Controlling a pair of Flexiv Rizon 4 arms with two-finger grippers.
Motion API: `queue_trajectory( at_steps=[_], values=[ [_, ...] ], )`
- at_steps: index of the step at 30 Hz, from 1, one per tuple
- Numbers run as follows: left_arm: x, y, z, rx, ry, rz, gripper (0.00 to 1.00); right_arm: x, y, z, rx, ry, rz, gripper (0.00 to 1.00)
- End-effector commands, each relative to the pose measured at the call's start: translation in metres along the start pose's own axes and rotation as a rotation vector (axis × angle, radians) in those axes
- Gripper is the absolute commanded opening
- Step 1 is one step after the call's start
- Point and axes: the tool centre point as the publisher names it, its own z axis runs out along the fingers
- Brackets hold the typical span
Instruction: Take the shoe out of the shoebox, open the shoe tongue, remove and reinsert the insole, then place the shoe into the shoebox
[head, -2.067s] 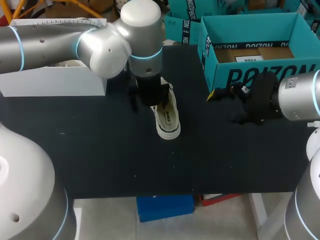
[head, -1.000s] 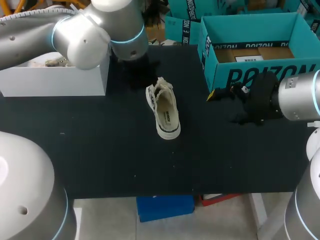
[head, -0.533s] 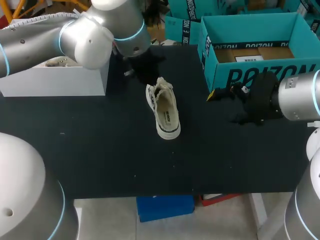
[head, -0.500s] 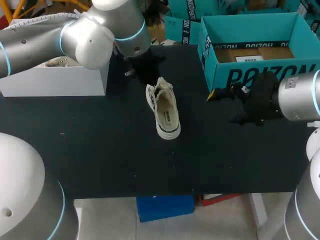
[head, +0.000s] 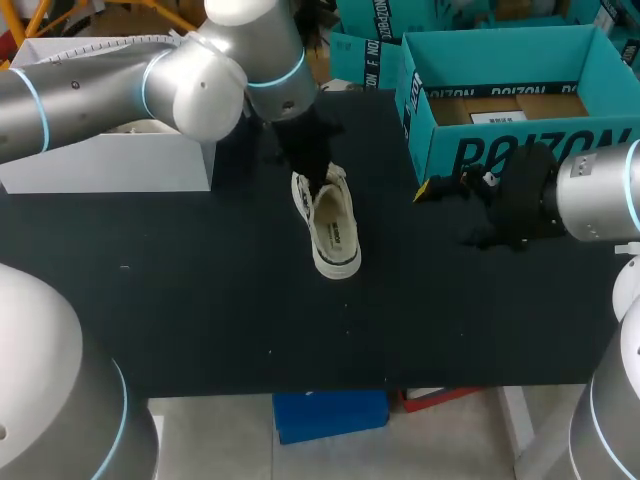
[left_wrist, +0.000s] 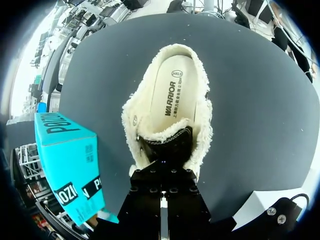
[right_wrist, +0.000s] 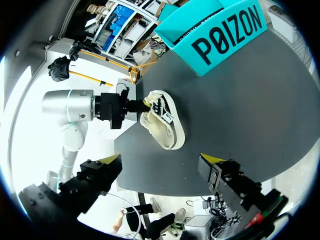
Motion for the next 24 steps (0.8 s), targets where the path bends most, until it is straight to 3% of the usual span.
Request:
queue_trajectory(
  at_steps=[1, 8, 14, 24],
  values=[
    [-0.002, -0.003, 0.006, 0.009, 0.006, 0.008, 0.00, 0.002, 0.000, 0.002, -0.002, -0.004, 0.001, 1.00],
    [0.005, -0.010, -0.008, 0.017, 0.013, 0.028, 0.00, 0.002, 0.000, 0.002, -0.002, -0.004, 0.001, 1.00],
    [0.011, -0.001, -0.024, 0.010, -0.011, 0.016, 0.00, 0.002, 0.000, 0.002, -0.002, -0.004, 0.001, 1.00],
    [-0.010, -0.007, -0.006, 0.083, -0.070, 0.016, 0.00, 0.002, 0.000, 0.002, -0.002, -0.004, 0.001, 1.00]
  ],
)
